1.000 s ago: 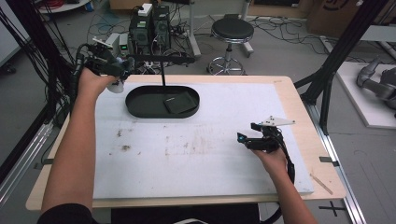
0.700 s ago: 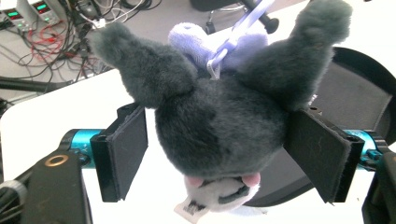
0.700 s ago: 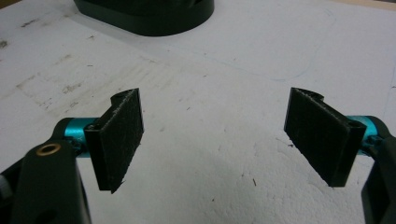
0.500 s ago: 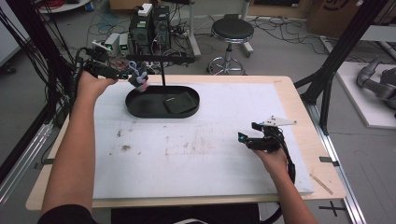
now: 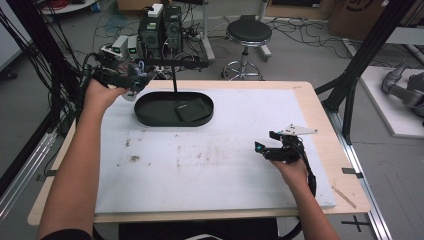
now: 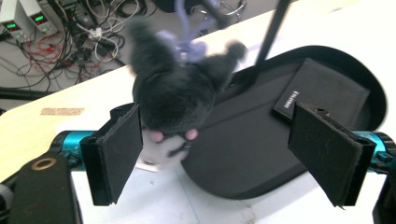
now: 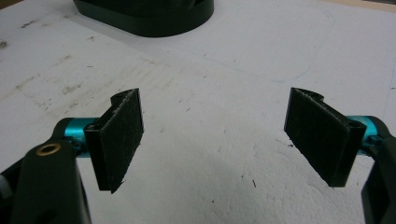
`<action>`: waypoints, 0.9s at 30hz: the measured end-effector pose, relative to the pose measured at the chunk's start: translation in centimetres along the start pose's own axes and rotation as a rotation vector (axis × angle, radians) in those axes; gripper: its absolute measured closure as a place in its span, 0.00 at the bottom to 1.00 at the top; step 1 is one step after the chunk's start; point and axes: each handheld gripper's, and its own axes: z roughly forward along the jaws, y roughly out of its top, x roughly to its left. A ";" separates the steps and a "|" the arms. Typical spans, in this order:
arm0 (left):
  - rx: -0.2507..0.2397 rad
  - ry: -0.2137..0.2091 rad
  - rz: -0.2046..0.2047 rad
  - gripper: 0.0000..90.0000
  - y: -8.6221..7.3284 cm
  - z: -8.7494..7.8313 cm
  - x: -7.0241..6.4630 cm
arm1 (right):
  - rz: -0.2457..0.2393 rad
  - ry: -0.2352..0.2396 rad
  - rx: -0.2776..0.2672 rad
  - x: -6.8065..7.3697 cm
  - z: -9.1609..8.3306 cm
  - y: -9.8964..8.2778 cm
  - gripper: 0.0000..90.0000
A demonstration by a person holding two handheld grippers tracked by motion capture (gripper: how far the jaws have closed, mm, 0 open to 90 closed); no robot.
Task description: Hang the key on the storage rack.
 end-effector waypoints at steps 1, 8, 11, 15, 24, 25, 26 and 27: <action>-0.001 -0.012 0.007 0.20 -0.2 -0.1 -0.4 | 0.003 0.001 -0.002 0.0 0.0 0.0 0.22; -0.029 -0.066 0.031 0.20 -1.7 -0.5 -2.8 | 0.007 -0.003 -0.001 -0.1 -0.2 0.0 0.22; -0.041 -0.098 0.052 0.20 -2.8 -0.4 -3.9 | 0.008 -0.004 -0.006 -0.2 -0.3 0.0 0.22; -0.051 -0.133 0.070 0.20 -4.5 -0.1 -5.5 | 0.008 -0.007 -0.008 -0.4 -0.4 -0.1 0.22; -0.074 -0.205 0.110 0.20 -7.3 0.4 -9.1 | 0.019 -0.007 -0.004 -0.6 -0.5 -0.1 0.22; -0.081 -0.209 0.111 0.20 -7.6 0.5 -9.4 | 0.022 -0.007 -0.006 -0.5 -0.4 -0.1 0.22; -0.088 -0.214 0.114 0.20 -8.0 0.5 -9.8 | 0.019 -0.008 -0.005 -0.5 -0.4 -0.1 0.22; -0.093 -0.219 0.115 0.20 -8.5 0.7 -10.1 | 0.020 -0.008 -0.005 -0.5 -0.4 -0.1 0.22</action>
